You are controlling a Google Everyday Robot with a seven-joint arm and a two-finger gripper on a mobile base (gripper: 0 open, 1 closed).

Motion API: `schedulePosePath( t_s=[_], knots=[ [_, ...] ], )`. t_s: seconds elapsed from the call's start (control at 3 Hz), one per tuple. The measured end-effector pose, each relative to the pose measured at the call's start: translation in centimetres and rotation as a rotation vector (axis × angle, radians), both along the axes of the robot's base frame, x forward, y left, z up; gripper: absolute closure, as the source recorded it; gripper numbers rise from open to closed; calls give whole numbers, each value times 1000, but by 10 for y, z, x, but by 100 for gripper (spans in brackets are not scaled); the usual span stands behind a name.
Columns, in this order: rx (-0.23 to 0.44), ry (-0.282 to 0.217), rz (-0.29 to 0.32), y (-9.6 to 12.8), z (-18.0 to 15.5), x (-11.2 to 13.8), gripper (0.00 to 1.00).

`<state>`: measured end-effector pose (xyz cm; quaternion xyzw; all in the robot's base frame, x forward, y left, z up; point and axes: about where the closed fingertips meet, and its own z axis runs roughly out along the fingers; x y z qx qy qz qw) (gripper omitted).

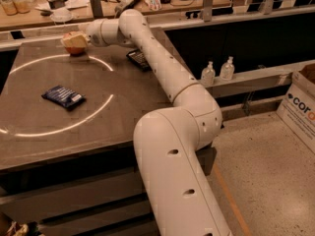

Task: Pick apple

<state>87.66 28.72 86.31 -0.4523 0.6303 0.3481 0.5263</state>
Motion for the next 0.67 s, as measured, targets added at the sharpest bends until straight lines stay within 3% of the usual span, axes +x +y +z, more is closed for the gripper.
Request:
schedulePosePath(
  t_s=[0.33, 0.67],
  knots=[
    [-10, -4, 21, 9, 3, -3, 67],
    [-10, -1, 27, 14, 0, -4, 53]
  ],
)
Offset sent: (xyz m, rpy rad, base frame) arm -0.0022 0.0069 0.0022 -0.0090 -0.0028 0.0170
